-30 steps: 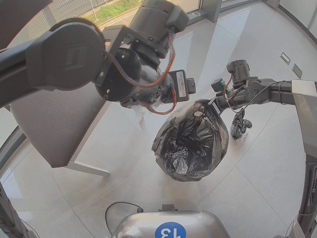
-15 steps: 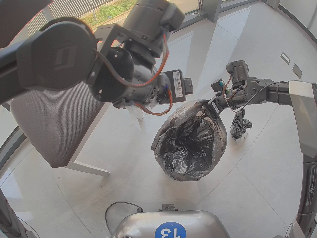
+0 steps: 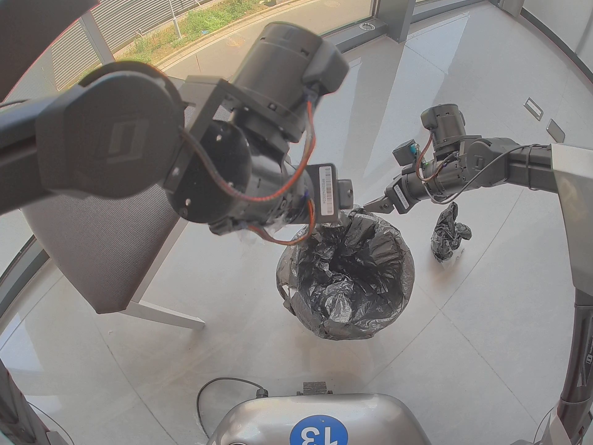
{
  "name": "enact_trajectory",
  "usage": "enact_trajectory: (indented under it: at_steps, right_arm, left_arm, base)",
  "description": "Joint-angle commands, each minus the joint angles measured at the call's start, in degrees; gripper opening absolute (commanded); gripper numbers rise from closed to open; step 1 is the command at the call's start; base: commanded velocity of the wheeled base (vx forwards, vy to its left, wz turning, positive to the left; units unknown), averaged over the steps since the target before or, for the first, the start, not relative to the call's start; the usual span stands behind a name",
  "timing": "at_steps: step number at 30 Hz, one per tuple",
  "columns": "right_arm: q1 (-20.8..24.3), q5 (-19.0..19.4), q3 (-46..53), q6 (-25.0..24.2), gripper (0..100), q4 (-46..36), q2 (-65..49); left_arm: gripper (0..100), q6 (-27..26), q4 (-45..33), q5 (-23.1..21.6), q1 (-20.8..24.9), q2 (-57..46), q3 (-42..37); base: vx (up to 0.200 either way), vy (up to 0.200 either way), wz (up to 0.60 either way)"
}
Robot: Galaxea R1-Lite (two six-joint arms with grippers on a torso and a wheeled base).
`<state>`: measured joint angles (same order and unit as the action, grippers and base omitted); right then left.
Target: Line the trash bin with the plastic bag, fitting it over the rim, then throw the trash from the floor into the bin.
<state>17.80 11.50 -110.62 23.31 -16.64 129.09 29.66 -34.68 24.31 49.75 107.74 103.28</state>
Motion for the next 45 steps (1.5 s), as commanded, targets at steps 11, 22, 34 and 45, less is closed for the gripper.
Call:
enact_trajectory:
  at_steps: [11, 22, 34, 45]
  right_arm:
    - [-0.1, -0.2, 22.6, 0.3, 100, -0.9, -24.4]
    - [-6.9, 0.0, 38.7, 4.4, 100, -1.0, -44.3]
    - [-11.0, 0.1, 44.9, 4.6, 100, -0.9, -50.1]
    - [-12.8, 0.1, 45.6, 4.5, 100, -0.1, -49.8]
  left_arm:
    - [100, -6.0, 9.4, -0.1, -1.7, 2.3, -13.5]
    - [100, -22.4, 23.2, 0.2, -5.3, 11.3, -18.0]
    - [100, -29.5, 27.5, 1.3, -8.8, 22.2, -11.6]
    - [100, -30.0, 27.5, 2.9, -14.2, 23.4, -10.6]
  base:
    - [0.000, 0.000, 0.00]
    - [0.000, 0.000, 0.00]
    - [0.000, 0.000, 0.00]
    - [0.000, 0.000, 0.00]
